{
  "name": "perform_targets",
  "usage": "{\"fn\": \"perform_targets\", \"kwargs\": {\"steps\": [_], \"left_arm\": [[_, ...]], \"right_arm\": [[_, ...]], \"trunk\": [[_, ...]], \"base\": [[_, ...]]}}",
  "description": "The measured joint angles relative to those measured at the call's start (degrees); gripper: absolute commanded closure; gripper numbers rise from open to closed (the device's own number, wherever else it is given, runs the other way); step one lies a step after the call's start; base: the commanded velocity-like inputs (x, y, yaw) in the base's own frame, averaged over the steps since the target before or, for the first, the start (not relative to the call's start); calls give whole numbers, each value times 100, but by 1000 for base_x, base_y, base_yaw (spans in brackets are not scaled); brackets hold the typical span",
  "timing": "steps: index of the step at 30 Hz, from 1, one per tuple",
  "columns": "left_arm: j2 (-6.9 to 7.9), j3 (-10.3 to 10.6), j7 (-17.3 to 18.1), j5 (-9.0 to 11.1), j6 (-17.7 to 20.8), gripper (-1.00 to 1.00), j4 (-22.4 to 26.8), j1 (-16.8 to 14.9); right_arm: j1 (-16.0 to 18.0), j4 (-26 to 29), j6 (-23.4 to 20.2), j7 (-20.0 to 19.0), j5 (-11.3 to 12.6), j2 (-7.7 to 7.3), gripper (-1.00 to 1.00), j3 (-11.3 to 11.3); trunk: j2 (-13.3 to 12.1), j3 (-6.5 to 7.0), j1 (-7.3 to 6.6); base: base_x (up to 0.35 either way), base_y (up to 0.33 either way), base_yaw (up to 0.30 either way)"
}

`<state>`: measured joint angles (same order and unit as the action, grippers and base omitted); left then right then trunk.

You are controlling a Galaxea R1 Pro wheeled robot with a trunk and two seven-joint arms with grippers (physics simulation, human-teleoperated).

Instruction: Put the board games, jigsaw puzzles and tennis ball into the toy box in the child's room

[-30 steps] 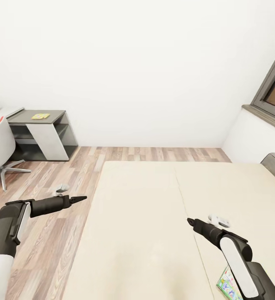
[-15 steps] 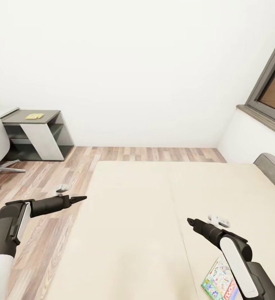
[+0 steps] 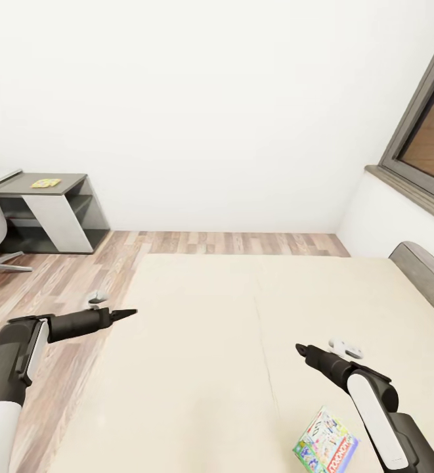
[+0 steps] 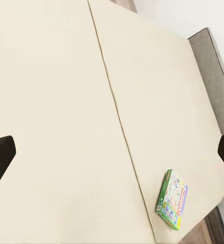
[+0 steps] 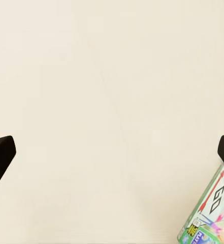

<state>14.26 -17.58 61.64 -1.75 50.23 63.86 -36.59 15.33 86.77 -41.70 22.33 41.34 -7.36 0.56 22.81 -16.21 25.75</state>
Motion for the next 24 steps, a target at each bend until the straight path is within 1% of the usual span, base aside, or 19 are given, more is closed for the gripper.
{"fn": "perform_targets", "kwargs": {"steps": [14,18,24], "left_arm": [[0,0,0,1,0,-100,0,0],[0,0,-1,3,1,-100,1,0],[0,0,-1,3,2,-100,2,0]], "right_arm": [[0,-2,0,0,7,-9,-100,7],[0,-4,1,-1,7,-9,-100,7],[0,-5,2,-1,7,-15,-100,10]], "trunk": [[0,0,0],[0,0,0],[0,0,0]], "base": [[0,-231,0],[0,-102,0],[0,-23,0]]}}
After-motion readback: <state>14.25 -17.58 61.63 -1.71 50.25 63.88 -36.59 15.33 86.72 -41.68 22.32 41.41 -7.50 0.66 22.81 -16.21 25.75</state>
